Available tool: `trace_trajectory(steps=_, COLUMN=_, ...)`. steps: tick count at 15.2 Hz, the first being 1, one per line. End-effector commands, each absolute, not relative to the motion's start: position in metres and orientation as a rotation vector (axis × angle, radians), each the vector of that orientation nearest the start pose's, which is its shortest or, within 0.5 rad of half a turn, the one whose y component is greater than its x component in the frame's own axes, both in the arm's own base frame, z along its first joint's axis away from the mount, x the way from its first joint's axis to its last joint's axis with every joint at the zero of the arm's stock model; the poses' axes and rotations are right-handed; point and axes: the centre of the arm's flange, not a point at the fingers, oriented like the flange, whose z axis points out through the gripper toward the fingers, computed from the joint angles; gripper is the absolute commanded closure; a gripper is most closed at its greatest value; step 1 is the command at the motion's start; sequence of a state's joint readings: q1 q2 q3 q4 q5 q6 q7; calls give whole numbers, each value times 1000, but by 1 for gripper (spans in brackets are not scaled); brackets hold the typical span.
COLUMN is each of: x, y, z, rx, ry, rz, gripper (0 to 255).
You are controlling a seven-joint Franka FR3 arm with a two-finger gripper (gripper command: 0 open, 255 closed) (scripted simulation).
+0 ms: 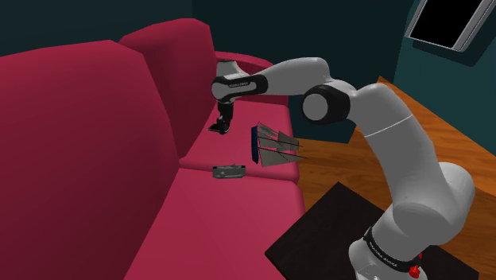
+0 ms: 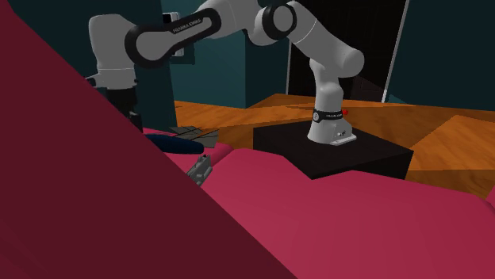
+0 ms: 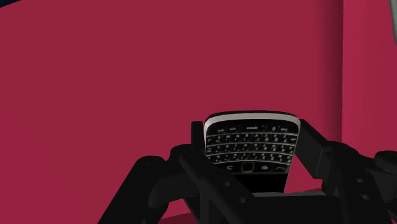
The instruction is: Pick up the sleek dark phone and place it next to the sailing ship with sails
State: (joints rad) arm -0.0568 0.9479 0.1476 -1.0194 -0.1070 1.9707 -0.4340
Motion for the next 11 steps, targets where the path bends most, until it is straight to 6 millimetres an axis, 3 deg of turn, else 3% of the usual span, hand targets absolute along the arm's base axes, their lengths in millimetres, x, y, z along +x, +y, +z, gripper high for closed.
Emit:
trace_trajectory(steps=1, x=780, y=23, z=265, rx=-3025, ry=-779, rz=-24, gripper=255)
trace_trajectory(steps=11, x=780, y=23, z=212, rx=-3025, ry=-779, rz=-24, gripper=255)
